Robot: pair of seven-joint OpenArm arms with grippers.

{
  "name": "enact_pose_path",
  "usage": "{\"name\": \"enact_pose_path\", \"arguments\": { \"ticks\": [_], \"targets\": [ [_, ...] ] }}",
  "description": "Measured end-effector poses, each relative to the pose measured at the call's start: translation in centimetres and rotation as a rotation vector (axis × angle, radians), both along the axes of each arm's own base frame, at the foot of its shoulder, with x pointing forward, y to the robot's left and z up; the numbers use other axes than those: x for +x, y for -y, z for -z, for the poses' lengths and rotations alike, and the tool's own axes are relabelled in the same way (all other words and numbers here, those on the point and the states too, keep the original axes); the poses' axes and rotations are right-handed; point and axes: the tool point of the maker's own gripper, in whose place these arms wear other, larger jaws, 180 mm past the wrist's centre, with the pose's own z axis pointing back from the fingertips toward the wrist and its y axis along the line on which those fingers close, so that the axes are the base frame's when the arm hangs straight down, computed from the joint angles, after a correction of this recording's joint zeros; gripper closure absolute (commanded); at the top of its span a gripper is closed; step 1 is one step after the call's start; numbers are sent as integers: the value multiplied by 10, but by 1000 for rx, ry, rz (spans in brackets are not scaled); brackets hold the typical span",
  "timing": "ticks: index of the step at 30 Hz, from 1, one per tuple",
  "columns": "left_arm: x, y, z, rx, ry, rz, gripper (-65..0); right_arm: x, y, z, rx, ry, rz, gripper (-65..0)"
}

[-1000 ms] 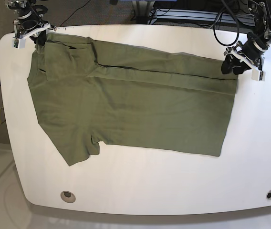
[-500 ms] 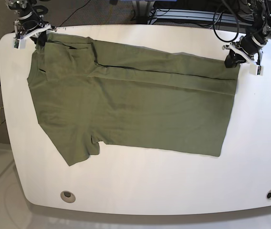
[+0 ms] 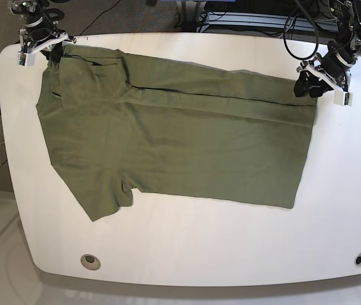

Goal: Fold the T-shirt properly

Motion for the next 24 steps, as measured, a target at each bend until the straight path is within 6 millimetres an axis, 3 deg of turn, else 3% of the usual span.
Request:
{"name": "enact_pose_path", "arguments": {
  "ticks": [17, 24],
  "targets": [
    [-14, 2, 5, 1, -39, 9, -244, -2, 1, 4, 2, -19, 4, 0],
    [-15, 5, 3, 9, -63, 35, -253, -1, 1, 4, -3, -18, 1, 0]
  ]
}}
